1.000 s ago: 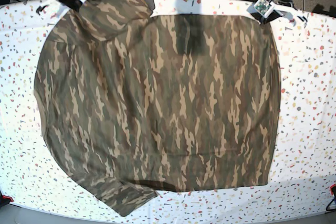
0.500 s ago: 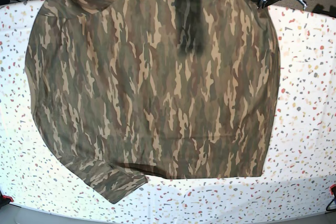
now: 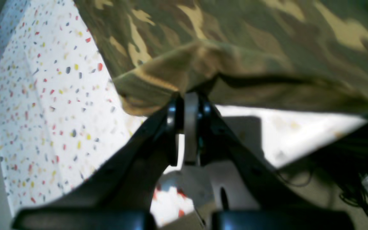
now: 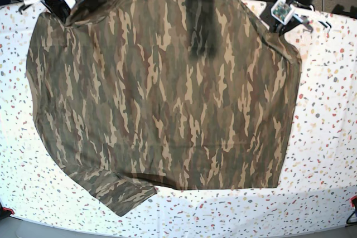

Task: Fold the T-shirt properly
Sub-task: 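Grasp the shoulder edge with both grippers and pull it toward the robot, then lower the shirt edge and open both grippers, then move the right gripper to the sleeve beside it and grasp it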

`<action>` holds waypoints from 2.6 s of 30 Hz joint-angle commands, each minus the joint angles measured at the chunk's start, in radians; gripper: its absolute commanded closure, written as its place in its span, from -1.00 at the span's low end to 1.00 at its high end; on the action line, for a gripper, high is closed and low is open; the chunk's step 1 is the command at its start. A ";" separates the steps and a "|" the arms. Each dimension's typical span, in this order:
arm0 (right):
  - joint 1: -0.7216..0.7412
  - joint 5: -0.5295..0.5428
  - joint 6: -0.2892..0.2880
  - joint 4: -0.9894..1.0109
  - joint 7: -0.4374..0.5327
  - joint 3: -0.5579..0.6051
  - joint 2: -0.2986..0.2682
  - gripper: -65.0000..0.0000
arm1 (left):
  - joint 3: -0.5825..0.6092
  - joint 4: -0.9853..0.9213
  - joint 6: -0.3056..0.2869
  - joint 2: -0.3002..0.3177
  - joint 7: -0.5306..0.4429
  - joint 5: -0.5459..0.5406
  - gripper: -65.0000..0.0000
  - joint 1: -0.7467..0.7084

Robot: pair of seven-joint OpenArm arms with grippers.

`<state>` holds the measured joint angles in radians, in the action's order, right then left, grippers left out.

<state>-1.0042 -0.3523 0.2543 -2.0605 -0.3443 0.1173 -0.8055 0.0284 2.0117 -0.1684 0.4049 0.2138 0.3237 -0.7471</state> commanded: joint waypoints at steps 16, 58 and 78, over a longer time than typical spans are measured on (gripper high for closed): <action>0.423 0.285 -0.241 0.024 -0.042 -0.013 -0.006 1.00 | -0.003 -0.143 -0.019 0.008 0.065 -0.046 1.00 0.301; 0.771 0.468 -0.352 0.465 0.030 -0.013 -0.006 1.00 | -0.003 -0.385 -0.023 0.008 0.098 -0.137 1.00 0.556; 0.771 0.477 -0.329 0.311 0.003 -0.069 -0.056 0.30 | -0.003 -0.385 0.042 0.008 0.168 -0.180 0.19 0.556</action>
<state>-0.2470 0.1333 -0.0883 -1.7344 -0.3618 0.0631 -0.8349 0.0326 1.6115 -0.1375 0.3992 0.3977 0.1478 -0.2012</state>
